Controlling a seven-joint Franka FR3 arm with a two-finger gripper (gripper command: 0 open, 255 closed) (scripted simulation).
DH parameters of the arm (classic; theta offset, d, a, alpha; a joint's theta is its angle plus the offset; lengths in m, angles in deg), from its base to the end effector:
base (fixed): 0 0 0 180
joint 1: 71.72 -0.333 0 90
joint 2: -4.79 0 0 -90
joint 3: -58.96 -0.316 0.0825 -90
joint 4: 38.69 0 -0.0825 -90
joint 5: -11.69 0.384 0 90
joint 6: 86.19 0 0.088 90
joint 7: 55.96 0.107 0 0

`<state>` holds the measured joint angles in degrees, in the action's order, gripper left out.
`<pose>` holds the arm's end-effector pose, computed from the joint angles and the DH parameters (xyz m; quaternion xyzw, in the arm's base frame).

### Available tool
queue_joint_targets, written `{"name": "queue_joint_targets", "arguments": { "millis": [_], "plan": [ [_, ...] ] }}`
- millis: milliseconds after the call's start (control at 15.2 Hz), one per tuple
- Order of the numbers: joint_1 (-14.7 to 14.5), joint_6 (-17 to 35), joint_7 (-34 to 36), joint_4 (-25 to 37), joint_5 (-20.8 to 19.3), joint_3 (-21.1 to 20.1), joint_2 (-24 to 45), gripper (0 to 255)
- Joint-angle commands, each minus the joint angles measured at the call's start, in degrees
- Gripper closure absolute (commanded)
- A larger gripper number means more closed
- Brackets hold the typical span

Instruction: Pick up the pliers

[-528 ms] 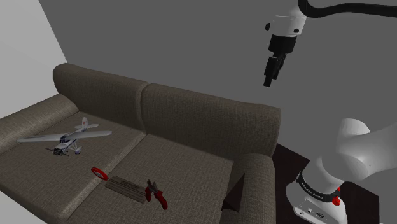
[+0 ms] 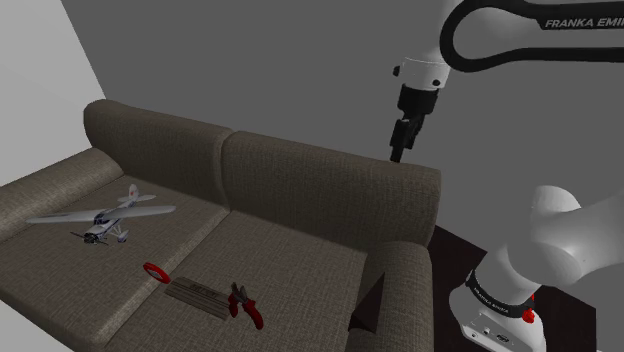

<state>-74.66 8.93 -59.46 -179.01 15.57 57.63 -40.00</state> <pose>0.3120 0.0315 0.5529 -0.9978 -0.0612 0.0037 0.0255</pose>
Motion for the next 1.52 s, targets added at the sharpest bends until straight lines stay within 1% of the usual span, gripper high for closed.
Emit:
{"name": "queue_joint_targets", "arguments": {
  "millis": [0, 462, 924, 1188, 1452],
  "plan": [
    [-0.86, 3.35, 1.51, -1.95, 1.50, -1.62, 0.86, 0],
    [-3.99, 16.51, 6.14, -7.07, 6.37, -7.42, 7.30, 0],
    [-6.67, 30.39, 10.62, -8.16, 10.01, -13.49, 18.17, 0],
    [-7.61, 38.14, 13.52, -6.92, 10.68, -16.96, 26.00, 0],
    [-8.07, 45.37, 17.27, -4.39, 9.43, -20.25, 34.67, 0]
  ]
}}
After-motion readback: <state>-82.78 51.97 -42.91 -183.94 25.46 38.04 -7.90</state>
